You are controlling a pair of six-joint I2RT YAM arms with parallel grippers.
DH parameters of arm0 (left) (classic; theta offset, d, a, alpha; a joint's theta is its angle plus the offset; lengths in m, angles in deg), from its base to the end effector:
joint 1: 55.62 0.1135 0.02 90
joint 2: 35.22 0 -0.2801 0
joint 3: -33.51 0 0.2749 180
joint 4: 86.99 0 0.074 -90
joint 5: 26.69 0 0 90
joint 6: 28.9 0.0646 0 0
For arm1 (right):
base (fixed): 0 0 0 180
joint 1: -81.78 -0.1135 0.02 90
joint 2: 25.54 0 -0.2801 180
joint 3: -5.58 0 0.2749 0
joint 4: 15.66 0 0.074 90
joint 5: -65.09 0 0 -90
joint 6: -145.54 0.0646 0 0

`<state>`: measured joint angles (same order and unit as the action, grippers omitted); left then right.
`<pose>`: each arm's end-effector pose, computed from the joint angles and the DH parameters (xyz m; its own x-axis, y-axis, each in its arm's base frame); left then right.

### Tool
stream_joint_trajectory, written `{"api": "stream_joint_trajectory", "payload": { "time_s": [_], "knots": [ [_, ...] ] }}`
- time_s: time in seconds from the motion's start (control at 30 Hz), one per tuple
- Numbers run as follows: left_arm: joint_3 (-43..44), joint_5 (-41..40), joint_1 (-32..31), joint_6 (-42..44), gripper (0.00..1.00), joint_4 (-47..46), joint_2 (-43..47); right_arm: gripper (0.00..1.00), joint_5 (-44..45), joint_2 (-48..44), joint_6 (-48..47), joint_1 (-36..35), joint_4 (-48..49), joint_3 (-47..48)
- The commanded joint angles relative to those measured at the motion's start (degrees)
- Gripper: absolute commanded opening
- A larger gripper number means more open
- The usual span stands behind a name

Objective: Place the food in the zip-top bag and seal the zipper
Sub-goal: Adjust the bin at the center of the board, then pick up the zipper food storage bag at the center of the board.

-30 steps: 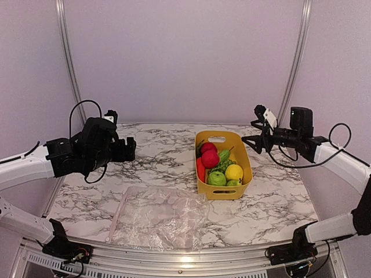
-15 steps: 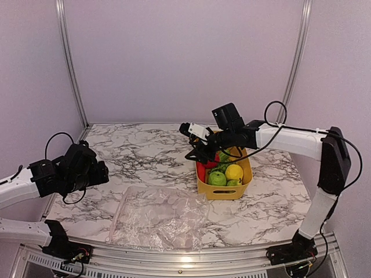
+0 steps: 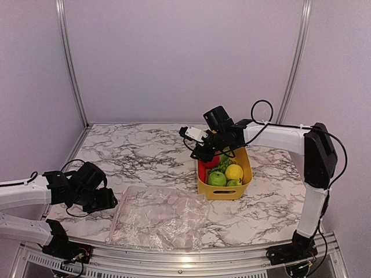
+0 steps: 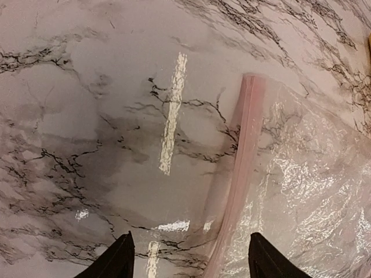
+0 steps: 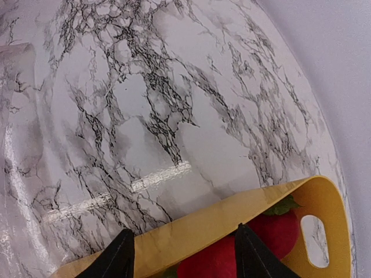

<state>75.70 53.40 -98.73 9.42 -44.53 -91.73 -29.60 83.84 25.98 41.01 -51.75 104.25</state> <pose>0.1589 -0.1335 0.1640 -0.8529 -0.2603 -0.4527 -0.1044 0.9344 -0.3406 0.3584 0.3160 0.2258 -0.1382 -0.7684 -0.6249 -0.8754 0.3899 -0.2859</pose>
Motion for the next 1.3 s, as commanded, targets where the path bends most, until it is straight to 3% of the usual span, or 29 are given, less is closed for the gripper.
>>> {"api": "stream_joint_trajectory", "payload": {
  "time_s": [0.0, 0.37, 0.47, 0.7, 1.07, 1.17, 1.27],
  "knots": [
    [-1.22, 6.05, 0.32, 0.86, 0.67, -2.96, -4.0, 0.56, 3.47, -1.46, 2.37, 4.46, -2.41, -1.38],
    [-2.34, 14.61, 0.31, 2.08, 0.39, -15.39, -7.54, 0.56, 1.48, -6.44, 2.24, 6.89, -1.93, -4.85],
    [-1.92, 15.9, 0.32, 1.64, 0.38, -17.6, -8.96, 0.57, -0.46, -7.52, 2.45, 6.86, -1.92, -4.6],
    [-0.26, 12.03, 0.35, 1.86, 0.37, -15.0, -11.9, 0.59, -1.76, -8.64, 2.53, 6.0, -2.52, -4.86],
    [-3.96, 19.91, 0.41, 2.44, 0.08, -25.35, -13.95, 0.6, -3.11, -9.89, 0.09, 1.73, -2.39, -6.92],
    [-3.43, 20.15, 0.46, 2.63, 0.0, -25.46, -14.15, 0.61, -3.4, -10.13, 0.08, 0.67, -2.76, -6.66],
    [-0.78, 18.02, 0.53, 4.09, 0.0, -20.81, -12.77, 0.6, -5.17, -10.46, 0.65, 0.08, -3.49, -5.69]
  ]
}}
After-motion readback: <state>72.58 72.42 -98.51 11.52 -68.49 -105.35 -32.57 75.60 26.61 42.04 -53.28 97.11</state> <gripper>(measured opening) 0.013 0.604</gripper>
